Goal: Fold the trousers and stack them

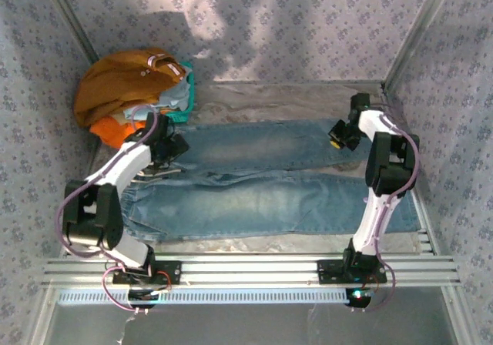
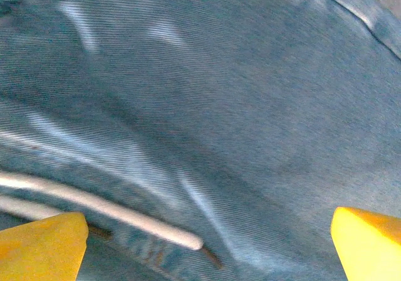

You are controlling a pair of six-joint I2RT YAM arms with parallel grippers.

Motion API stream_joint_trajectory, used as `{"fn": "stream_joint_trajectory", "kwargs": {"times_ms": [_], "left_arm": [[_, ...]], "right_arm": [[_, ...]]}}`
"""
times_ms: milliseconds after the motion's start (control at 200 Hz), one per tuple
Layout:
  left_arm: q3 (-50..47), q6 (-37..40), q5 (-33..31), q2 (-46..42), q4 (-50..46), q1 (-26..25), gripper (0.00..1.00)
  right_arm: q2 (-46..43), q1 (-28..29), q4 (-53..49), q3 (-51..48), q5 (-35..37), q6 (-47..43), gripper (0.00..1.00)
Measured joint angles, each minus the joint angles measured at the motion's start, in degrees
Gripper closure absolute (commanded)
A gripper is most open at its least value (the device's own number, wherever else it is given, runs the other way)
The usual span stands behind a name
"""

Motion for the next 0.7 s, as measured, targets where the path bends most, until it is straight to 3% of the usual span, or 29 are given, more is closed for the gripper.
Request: {"fn": "stream_joint_trajectory", "kwargs": {"times_ms": [260,445,550,700], "left_arm": [[3.9,0.2,0.9,11.8,1.7,-3.0,0.00],[6.3,2.0,1.2,13.2,0.9,-3.1,0.00],[6.6,3.3,0.8,11.0,0.7,-4.1,0.00],[3.0,4.1,-0.1,2.7,0.4,-5.6,0.00]], "right_arm": [[-1.2,-3.3,4.2,-5.1,-2.9,2.8,1.00],[-3.8,-2.2,3.4,-6.9,-2.5,2.0,0.99],[-8.8,2.3,2.1,-8.5,-0.5,0.6,0.93],[-16.2,16.2,1.9,-9.6,1.6,0.0,0.90]]}}
